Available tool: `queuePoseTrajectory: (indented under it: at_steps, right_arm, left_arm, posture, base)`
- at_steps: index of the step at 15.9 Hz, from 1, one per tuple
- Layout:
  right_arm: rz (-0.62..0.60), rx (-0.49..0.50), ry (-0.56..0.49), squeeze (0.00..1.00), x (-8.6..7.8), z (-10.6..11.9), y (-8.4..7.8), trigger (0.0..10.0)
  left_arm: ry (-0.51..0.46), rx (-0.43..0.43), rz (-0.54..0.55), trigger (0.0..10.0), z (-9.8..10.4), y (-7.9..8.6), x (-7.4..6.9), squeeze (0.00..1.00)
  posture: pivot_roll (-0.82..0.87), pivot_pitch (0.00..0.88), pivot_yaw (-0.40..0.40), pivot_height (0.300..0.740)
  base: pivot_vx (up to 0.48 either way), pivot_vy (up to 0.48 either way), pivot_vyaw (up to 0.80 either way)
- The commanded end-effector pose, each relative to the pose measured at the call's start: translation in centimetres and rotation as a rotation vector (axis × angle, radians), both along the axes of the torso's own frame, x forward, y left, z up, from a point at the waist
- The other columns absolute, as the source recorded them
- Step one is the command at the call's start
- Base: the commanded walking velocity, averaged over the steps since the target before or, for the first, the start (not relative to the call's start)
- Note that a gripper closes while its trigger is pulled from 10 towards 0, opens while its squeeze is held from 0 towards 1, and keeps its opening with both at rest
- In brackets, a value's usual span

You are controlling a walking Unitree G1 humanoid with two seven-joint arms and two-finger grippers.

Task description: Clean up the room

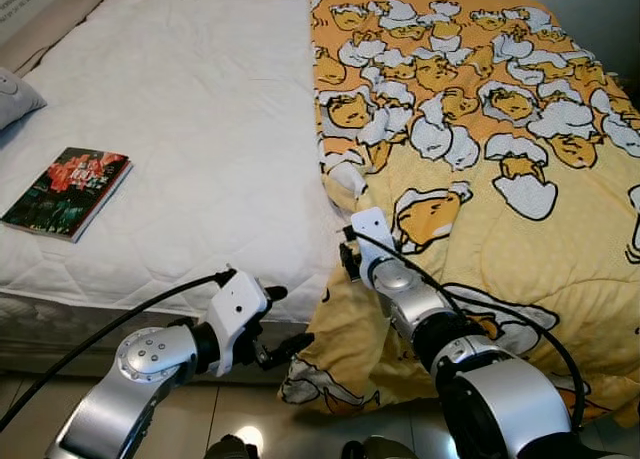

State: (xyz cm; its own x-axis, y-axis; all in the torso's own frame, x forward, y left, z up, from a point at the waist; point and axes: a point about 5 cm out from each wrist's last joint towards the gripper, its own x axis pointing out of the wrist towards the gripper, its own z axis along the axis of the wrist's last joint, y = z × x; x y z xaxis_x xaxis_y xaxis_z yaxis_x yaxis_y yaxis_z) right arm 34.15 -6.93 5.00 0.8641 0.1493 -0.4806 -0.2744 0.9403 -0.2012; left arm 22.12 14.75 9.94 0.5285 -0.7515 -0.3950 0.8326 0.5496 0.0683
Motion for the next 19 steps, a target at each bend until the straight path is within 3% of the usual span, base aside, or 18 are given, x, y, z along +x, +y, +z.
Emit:
queuePoseTrajectory:
  at_steps: [1,13,16,18,19]
  right_arm:
    - [-0.020,0.020,0.000,0.00,0.2,0.1,-0.2,0.0]
    - [-0.017,0.062,0.035,0.00,-0.3,-0.7,-1.3,0.0]
    - [0.061,0.172,0.066,0.00,-0.6,-0.7,-0.2,0.0]
    - [0.194,0.239,0.116,0.00,-1.4,-1.1,1.2,0.0]
    - [0.330,0.317,0.181,0.00,-2.4,-1.3,2.7,0.0]
  left_arm:
    - [-0.012,0.010,-0.013,10.0,0.3,-0.1,-0.1,0.00]
    - [-0.011,0.029,-0.011,10.0,0.0,0.3,-0.1,0.00]
    - [-0.013,0.032,-0.009,10.0,0.0,0.4,-0.1,0.00]
    - [-0.011,0.034,-0.005,10.0,0.0,0.6,-0.3,0.00]
    - [-0.007,0.038,0.001,10.0,-0.1,0.9,-0.5,0.00]
  posture:
    - [0.00,0.102,-0.063,0.740]
    - [-0.02,0.078,-0.059,0.740]
    - [-0.02,0.074,-0.059,0.740]
    - [-0.02,0.073,-0.058,0.740]
    - [-0.03,0.072,-0.054,0.740]
  base:
    - [0.000,0.000,0.00]
    - [0.000,0.000,0.00]
    - [0.000,0.000,0.00]
    - [0.000,0.000,0.00]
    - [0.000,0.000,0.00]
